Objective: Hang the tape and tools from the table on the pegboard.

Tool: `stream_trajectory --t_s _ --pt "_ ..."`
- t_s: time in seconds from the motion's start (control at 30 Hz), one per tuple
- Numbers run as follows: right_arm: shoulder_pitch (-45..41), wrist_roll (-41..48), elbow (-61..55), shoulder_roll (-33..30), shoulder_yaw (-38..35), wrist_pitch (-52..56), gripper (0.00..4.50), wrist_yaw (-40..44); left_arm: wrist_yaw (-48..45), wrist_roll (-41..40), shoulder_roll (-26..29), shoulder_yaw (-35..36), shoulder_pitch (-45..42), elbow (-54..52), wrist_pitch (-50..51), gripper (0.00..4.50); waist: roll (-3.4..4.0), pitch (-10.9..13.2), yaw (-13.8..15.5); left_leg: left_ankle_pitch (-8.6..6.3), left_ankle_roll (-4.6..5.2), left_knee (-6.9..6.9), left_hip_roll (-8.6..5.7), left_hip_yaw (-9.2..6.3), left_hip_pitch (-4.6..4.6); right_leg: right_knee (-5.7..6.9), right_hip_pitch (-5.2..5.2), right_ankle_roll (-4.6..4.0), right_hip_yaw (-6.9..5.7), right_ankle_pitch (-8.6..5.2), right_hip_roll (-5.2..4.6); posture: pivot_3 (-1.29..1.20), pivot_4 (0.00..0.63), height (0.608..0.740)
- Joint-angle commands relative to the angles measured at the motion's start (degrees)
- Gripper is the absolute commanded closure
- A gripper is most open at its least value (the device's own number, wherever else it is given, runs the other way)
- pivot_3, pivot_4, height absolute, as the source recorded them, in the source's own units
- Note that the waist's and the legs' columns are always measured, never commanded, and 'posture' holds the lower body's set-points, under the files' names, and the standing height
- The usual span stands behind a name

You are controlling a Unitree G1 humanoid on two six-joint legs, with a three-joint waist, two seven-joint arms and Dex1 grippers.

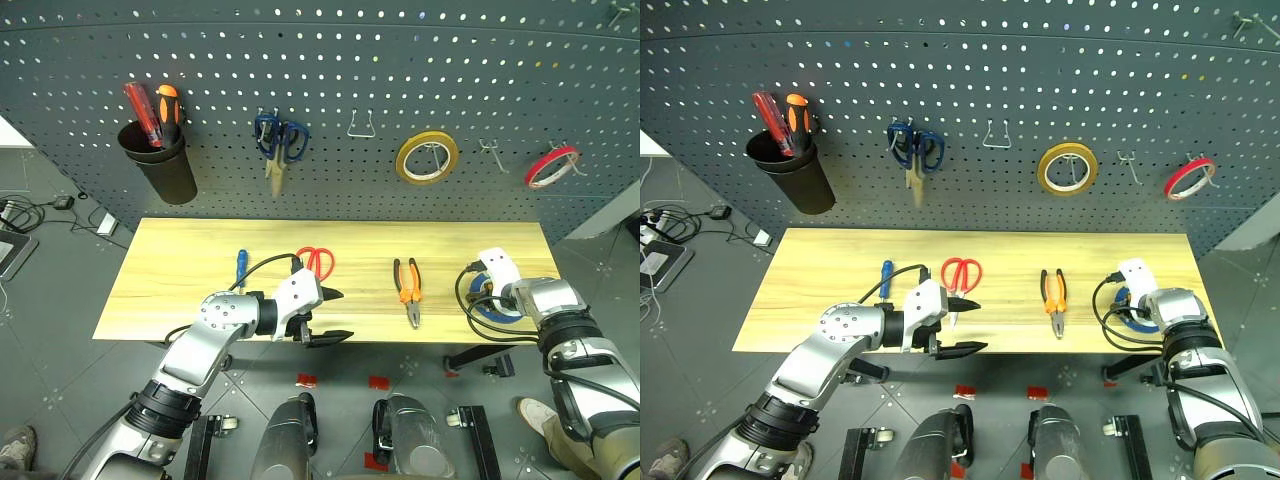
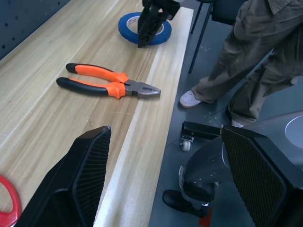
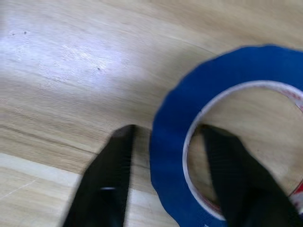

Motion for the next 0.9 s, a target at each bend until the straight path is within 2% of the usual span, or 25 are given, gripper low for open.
stream_trajectory --t_s 0.03,0.07,0.17,0.27,0.4,0.47,0.57,0.73,0.9 --pt "0.52 -1.83 3.38 0.94 0.66 0.30 3.66 -1.96 0.41 -0.34 -1.45 0.06 0.02 -1.21 -3.09 0.60 -0.04 -0.03 0.05 0.00 0.00 0.02 0.00 0.00 0.00 -0.01 0.01 0.03 0.00 0.01 0.00 -0.25 0.269 0.740" --pt "0.53 -2.07 3.57 0.93 0.55 -0.31 3.81 -2.53 0.85 -0.20 -1.91 0.21 -0.08 -0.72 -3.70 0.60 -0.05 -0.03 0.07 0.00 0.00 0.04 0.00 0.00 0.00 -0.02 0.02 0.08 0.01 0.04 -0.01 -0.25 0.262 0.740" --pt "3.43 -2.44 -5.17 -0.80 -0.37 -1.42 3.82 -4.08 3.01 -1.00 -3.63 1.88 -0.79 0.01 -2.99 0.60 -0.07 -0.05 0.14 0.00 0.01 0.05 0.00 0.00 0.00 -0.03 0.01 0.16 0.01 0.08 -0.02 -0.25 0.253 0.740" --pt "10.45 -2.12 -24.22 -2.49 -2.13 1.44 3.82 -4.77 3.70 -3.23 -4.58 3.49 -1.24 -0.96 -0.86 0.60 -0.01 -0.04 0.72 0.00 0.00 0.03 0.00 -0.01 -0.14 -0.01 -0.13 0.34 0.00 -0.02 -0.02 -0.26 0.247 0.740" --pt "22.61 -2.98 -50.44 -1.88 -6.47 5.60 3.82 -9.61 4.79 -5.26 -5.93 4.85 -2.01 -1.89 0.31 0.60 0.06 -0.04 1.20 0.13 -0.21 -0.01 0.00 0.25 -0.46 0.07 -0.61 0.10 0.17 0.12 -0.02 -0.28 0.241 0.740" --pt "28.31 -5.29 -61.25 -0.69 -7.15 4.16 3.82 -13.42 5.67 -6.31 -6.93 5.67 -3.13 -2.14 1.26 0.60 0.04 -0.05 1.38 0.13 -0.21 -0.03 0.01 0.33 -0.47 0.03 -0.66 0.12 0.24 0.11 -0.01 -0.29 0.239 0.740" --pt "36.26 -11.95 -75.61 1.22 -4.11 -2.08 3.82 -20.15 7.83 -6.79 -8.70 6.58 -6.29 -2.46 2.36 0.60 0.03 -0.05 1.44 0.10 -0.18 -0.04 0.01 0.46 -0.49 0.06 -0.81 0.38 0.41 -0.01 -0.01 -0.30 0.237 0.740" --pt "38.51 -18.49 -83.02 2.90 -0.98 -11.53 3.82 -25.24 9.96 -7.84 -10.68 7.82 -11.04 -1.83 3.67 0.60 0.00 -0.06 0.85 -0.02 0.04 0.01 0.00 0.74 -0.49 0.08 -1.01 0.73 0.86 0.12 0.02 -0.32 0.234 0.740" --pt "31.00 -15.55 -74.84 3.41 -4.37 -16.91 3.82 -24.31 9.93 -7.42 -11.29 7.36 -13.76 -0.40 3.56 0.60 -0.02 -0.07 -0.13 -0.07 0.19 0.11 0.00 0.83 -0.45 0.08 -1.02 0.80 1.11 0.19 0.07 -0.32 0.228 0.740"
